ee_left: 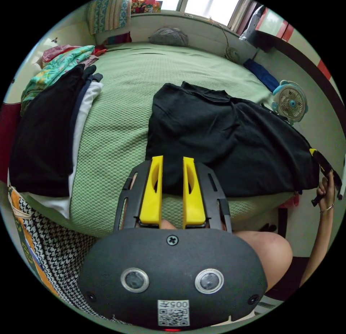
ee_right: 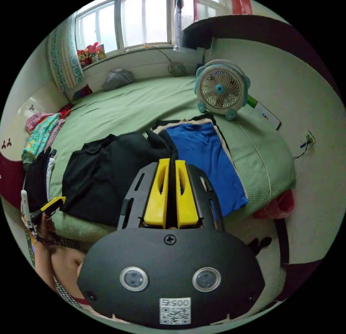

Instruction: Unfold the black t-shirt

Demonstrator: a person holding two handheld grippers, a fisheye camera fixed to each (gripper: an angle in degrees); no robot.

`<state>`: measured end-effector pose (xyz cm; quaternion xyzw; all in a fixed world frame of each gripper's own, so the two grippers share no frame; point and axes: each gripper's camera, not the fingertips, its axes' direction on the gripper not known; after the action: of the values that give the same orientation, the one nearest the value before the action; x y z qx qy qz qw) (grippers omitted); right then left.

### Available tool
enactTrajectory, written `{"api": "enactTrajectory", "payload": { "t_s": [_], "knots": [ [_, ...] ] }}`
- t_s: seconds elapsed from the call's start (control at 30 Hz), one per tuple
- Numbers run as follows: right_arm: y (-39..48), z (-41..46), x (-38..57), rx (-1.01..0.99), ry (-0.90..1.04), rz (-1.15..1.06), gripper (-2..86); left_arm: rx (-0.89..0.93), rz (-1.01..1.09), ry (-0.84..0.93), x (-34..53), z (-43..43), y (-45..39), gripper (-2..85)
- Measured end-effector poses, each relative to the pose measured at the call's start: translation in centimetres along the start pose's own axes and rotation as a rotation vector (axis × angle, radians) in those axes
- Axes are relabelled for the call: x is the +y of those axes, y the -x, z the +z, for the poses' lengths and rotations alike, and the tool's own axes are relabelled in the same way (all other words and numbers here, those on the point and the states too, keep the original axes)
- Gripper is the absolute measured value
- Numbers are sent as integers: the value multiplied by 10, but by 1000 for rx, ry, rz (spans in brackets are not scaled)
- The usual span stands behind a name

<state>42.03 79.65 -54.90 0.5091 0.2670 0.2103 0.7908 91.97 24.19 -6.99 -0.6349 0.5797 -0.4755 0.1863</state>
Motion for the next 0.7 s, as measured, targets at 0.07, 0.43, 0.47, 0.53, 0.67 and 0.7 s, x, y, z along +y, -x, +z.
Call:
{"api": "enactTrajectory", "payload": {
  "t_s": [0.07,0.43,0.47,0.53,0.67,0.7],
  "knots": [
    [0,8,4,14,23,-10,15,-38,11,2,-4,2,-2,96],
    [14,31,10,110,50,-71,25,-48,97,-18,-30,18,-10,121],
    [15,32,9,117,49,-77,25,-47,95,8,-34,24,-11,124],
    [15,34,9,121,48,-74,25,-37,91,30,-40,31,-11,126],
    [17,41,9,134,48,-87,24,-14,71,66,-46,42,-11,116],
    [18,43,9,139,47,-88,24,-10,66,74,-47,42,-11,110]
  ]
}}
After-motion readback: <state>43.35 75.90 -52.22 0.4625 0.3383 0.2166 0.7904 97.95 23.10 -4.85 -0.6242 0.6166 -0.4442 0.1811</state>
